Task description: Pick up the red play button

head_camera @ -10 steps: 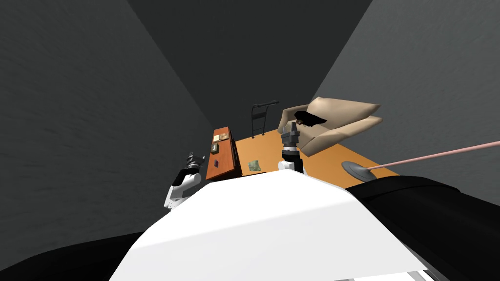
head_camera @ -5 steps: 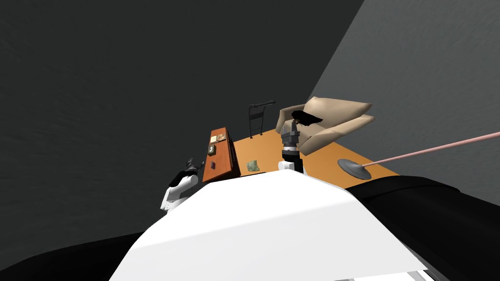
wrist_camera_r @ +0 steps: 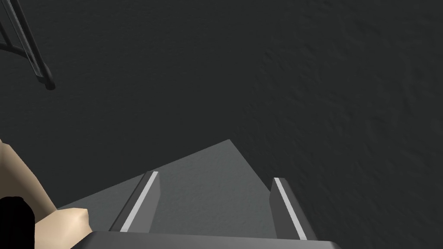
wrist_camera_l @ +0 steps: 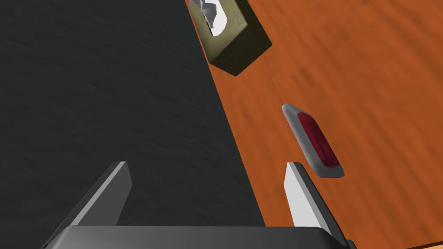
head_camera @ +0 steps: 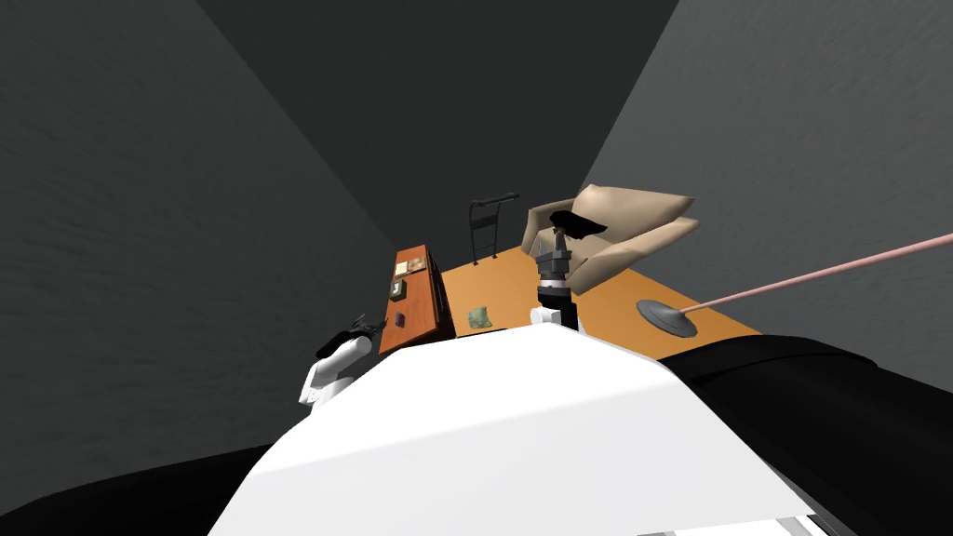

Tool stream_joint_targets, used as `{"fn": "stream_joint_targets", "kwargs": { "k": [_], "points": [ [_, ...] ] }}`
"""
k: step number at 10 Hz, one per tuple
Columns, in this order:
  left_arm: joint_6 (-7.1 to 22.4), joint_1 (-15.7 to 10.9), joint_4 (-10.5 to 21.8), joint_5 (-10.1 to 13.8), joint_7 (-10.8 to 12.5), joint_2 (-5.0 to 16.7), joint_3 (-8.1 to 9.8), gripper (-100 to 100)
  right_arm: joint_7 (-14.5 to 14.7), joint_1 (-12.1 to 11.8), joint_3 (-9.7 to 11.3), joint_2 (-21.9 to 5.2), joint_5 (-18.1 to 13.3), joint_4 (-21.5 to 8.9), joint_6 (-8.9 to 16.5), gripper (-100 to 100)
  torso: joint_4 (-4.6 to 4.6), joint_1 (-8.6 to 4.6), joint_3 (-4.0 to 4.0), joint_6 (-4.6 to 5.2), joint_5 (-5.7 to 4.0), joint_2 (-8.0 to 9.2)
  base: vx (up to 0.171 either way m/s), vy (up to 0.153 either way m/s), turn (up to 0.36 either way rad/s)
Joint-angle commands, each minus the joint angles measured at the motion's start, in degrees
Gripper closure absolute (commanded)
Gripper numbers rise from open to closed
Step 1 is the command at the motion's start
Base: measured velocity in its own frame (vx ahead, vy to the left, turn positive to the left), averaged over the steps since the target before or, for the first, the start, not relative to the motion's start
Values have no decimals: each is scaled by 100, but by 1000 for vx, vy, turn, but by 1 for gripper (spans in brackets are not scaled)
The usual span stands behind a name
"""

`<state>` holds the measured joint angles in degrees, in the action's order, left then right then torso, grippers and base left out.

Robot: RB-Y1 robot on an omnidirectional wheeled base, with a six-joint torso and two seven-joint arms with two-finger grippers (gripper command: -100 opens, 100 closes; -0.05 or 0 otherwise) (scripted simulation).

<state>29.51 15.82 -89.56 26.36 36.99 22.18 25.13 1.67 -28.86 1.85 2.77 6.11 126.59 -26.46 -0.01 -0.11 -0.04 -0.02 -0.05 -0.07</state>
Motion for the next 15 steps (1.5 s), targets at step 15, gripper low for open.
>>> {"fn": "stream_joint_targets", "kwargs": {
  "k": [15],
  "points": [
    [2252,-464,1971,631,1307,461,797,-100,0,0,-1,-1,0,0,0,0,-1,16,-2,-1,3,-3,32,-16,-55]
  ]
}}
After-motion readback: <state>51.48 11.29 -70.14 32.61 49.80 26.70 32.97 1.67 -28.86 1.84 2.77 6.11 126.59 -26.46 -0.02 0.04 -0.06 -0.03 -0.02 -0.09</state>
